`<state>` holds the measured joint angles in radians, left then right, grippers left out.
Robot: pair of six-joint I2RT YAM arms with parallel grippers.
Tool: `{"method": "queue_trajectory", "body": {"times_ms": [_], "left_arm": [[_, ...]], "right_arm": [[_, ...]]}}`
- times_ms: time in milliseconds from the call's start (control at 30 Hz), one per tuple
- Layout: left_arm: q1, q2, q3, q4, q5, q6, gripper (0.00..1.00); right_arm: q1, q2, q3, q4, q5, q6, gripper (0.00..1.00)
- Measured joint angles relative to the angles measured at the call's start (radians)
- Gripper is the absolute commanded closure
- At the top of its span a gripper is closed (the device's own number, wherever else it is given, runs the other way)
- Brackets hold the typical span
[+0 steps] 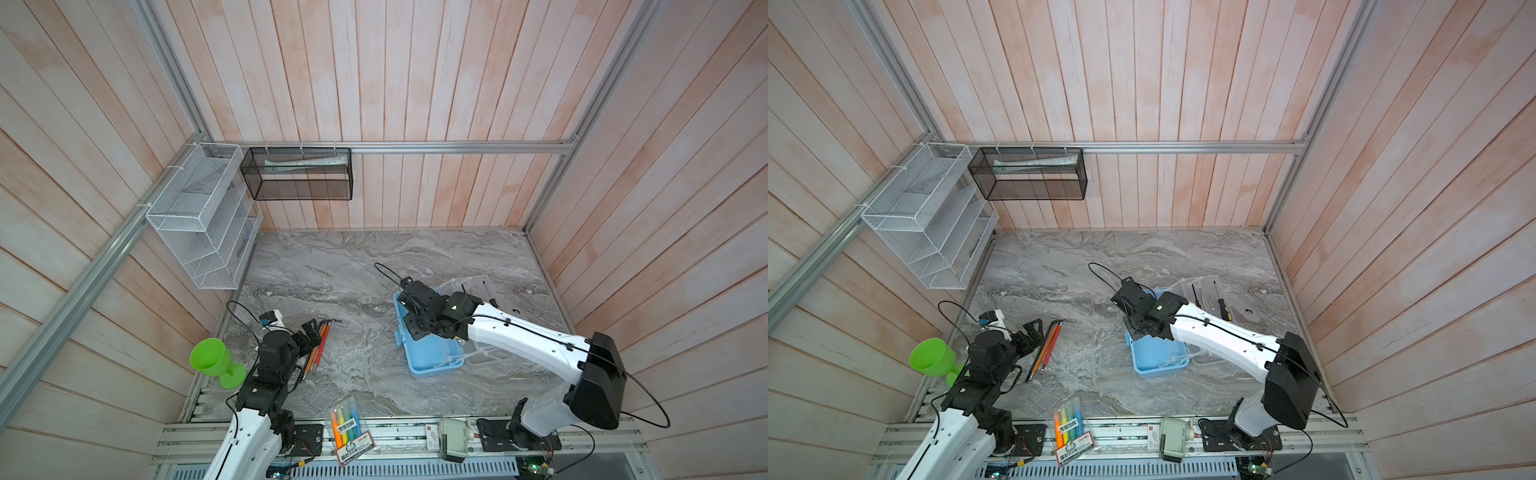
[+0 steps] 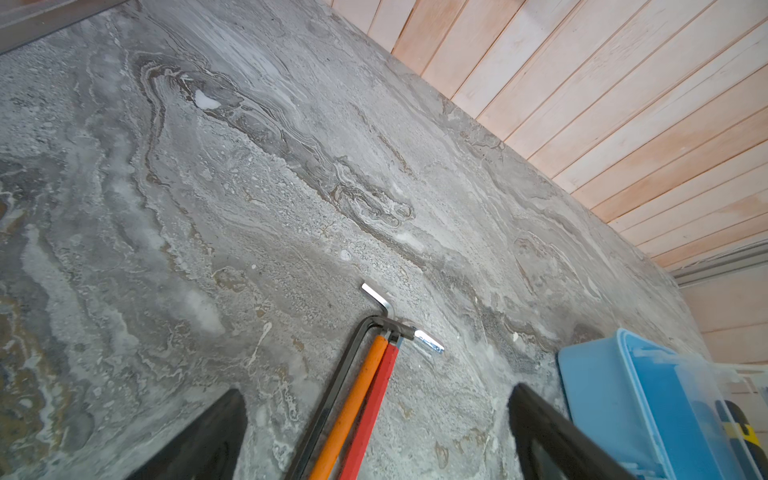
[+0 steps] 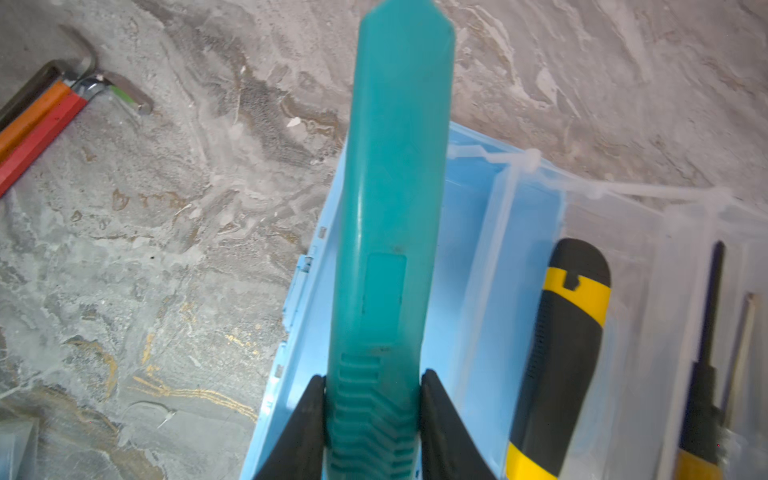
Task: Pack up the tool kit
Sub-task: 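Lower the teal knife into the box beside the yellow-black knife and release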
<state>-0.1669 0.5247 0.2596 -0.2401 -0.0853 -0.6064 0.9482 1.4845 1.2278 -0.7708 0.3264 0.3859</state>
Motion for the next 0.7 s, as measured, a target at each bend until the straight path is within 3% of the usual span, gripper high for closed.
{"method": "queue_trajectory", "body": {"times_ms": [233,500,567,700], "left_arm": [[0.000,0.012,0.000,0.000,0.000,0.000,0.00],[0.000,0.014,0.000,0.001,0.000,0.000,0.00],[0.000,0.017,0.000,0.000,0.000,0.000,0.00],[0.000,0.023,0.000,0.001,0.000,0.000,0.00]], "right_arm": [[-0.118,-0.102,-0.139,0.014,0.017,0.019,0.93],[-0.164,-0.125,-0.241,0.064,0.008,0.030,0.92],[-0.168,-0.125,-0.250,0.078,0.005,0.030,0.88],[-0.168,-0.123,-0.259,0.100,-0.012,0.028,0.70]]}}
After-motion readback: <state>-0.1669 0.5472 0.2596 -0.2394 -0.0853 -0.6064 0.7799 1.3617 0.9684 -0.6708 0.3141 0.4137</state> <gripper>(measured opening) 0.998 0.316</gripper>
